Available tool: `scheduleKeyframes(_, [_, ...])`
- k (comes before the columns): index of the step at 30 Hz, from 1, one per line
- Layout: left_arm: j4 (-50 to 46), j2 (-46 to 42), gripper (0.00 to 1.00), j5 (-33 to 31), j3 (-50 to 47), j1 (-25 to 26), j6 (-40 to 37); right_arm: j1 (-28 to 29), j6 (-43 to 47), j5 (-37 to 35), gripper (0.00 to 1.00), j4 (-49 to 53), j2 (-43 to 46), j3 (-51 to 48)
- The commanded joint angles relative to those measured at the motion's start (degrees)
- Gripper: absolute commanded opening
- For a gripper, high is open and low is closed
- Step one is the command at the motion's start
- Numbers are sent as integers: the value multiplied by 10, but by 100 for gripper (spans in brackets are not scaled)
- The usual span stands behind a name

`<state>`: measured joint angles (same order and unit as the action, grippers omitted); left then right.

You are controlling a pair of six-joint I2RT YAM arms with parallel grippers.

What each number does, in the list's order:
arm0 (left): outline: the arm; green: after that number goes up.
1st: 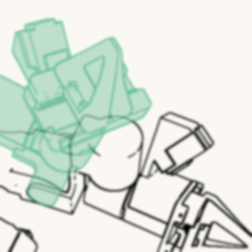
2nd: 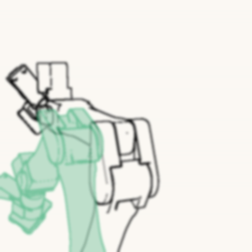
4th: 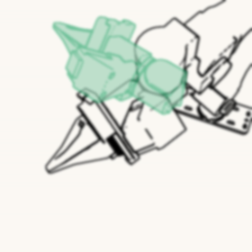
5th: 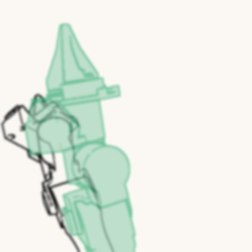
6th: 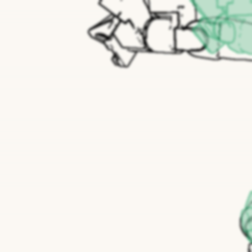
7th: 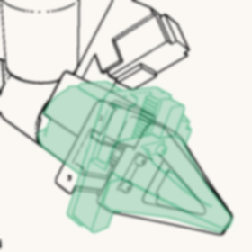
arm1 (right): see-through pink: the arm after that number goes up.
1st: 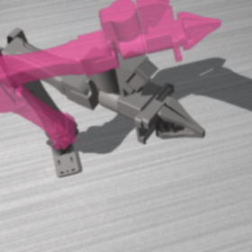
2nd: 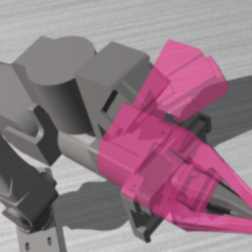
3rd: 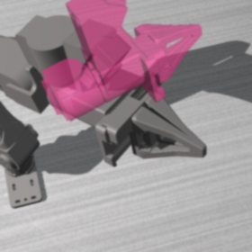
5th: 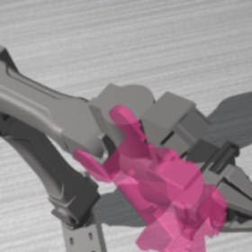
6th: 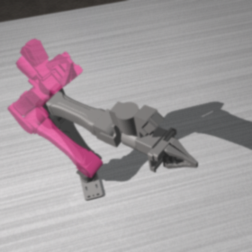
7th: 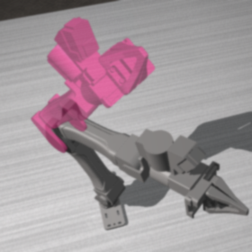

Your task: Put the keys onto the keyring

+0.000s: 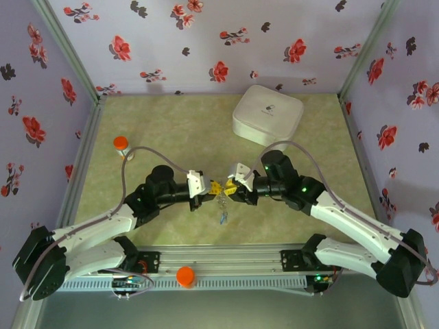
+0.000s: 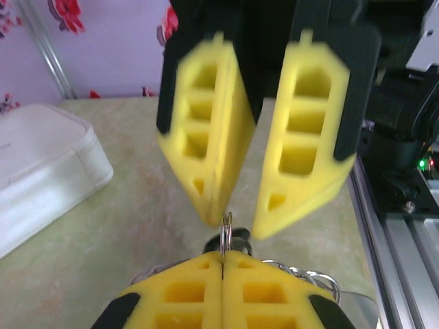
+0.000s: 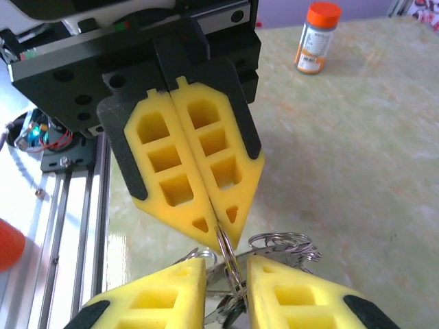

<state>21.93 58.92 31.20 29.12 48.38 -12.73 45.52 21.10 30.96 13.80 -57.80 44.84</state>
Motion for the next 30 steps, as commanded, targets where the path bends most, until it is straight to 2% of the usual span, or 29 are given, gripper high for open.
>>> scheduleKeyframes(1, [87,-8,0,29,-5,1,26,-1,-38,21,20,-64,19,-19])
scheduleKeyframes(11, [104,2,0,29,-11,0,34,-1,-24,22,0,-41,26,-14])
scheduleKeyframes(12, [97,0,8,23,-9,0,29,0,-20,23,0,-33,24,-9])
scheduleKeyframes(14, [69,-2,34,-5,-4,0,16,-1,-11,23,0,-10,17,6])
scheduleKeyframes(15, [50,-3,39,-25,1,1,8,1,-3,20,0,8,13,16])
scheduleKeyframes(16, [33,-5,39,-39,7,1,-3,5,7,11,0,26,7,27])
scheduleKeyframes(18, [-30,-6,38,-51,28,3,-35,25,47,-41,0,90,-8,59])
scheduleKeyframes(20, [-74,-3,32,-52,46,5,-55,49,79,-100,0,136,-23,84])
scheduleKeyframes(24, [-111,10,25,-43,67,14,-75,78,112,-173,0,188,-57,120])
scheduleKeyframes(28, [-120,21,13,-33,76,19,-83,93,117,-186,0,194,-77,138])
scheduleKeyframes(30, [-119,23,3,-31,76,21,-86,97,114,-176,0,186,-79,141])
